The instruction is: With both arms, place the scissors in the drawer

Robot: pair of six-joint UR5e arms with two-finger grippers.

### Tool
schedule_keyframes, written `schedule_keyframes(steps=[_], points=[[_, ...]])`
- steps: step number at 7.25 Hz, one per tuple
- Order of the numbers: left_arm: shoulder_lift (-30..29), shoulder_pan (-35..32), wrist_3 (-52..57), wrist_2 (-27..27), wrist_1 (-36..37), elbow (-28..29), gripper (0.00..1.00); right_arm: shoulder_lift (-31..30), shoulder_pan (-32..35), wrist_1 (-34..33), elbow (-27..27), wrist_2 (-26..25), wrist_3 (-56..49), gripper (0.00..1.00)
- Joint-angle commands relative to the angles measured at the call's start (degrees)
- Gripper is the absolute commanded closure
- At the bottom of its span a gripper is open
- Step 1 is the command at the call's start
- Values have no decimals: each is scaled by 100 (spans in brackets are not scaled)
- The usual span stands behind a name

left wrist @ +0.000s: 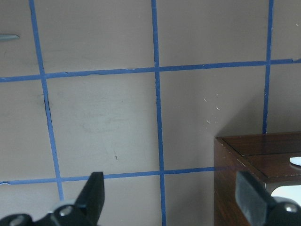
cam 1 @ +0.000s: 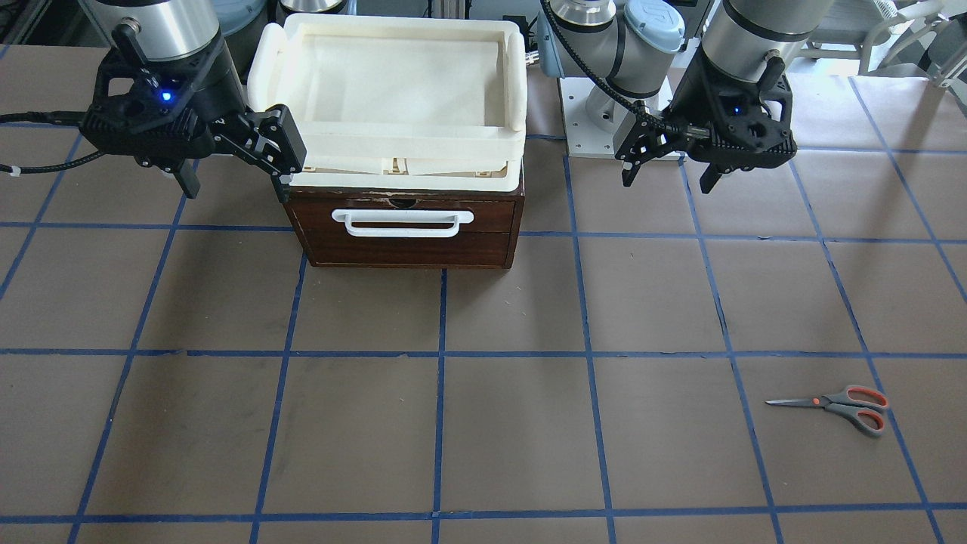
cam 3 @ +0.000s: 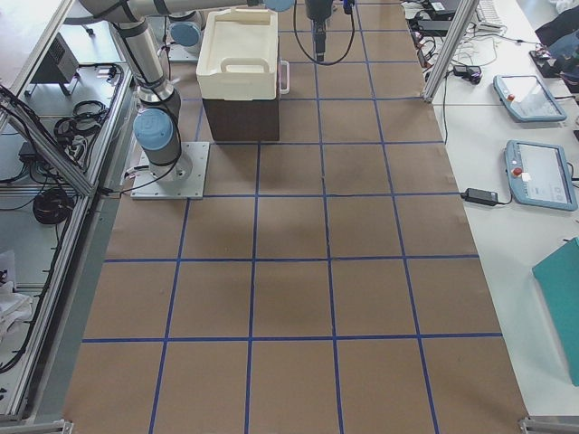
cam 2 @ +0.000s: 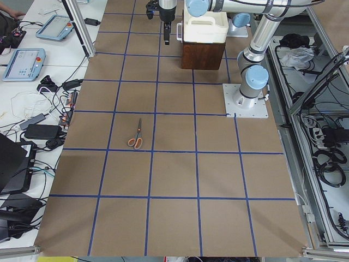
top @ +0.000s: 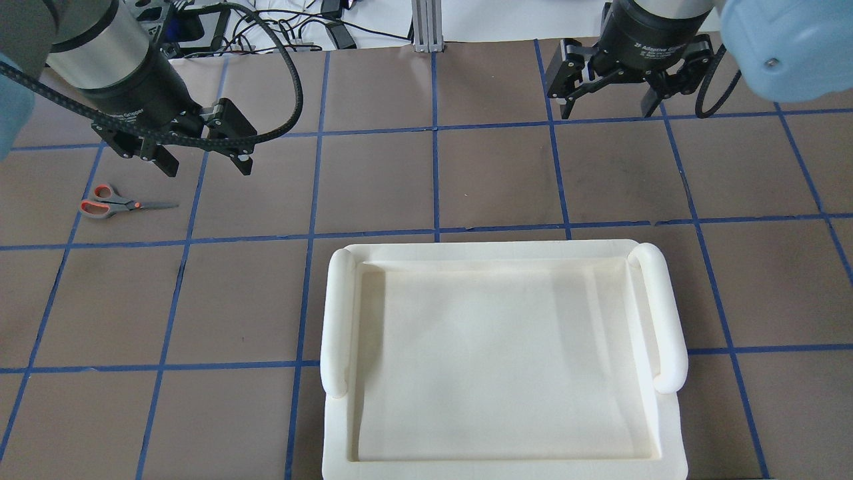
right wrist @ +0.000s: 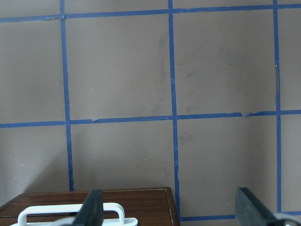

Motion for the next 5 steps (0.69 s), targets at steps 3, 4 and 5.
schedule_keyframes(steps=[3,4,5], points=[[77,3,-11,22,-62,-25,0,-17,46,32,13,28,-42,0],[51,64,137,13,-53,-25,0,-26,116,24,144,54,-277,0],[16,178,739,5,-1,-25,0,26,395,15,285,203,-1046,0]])
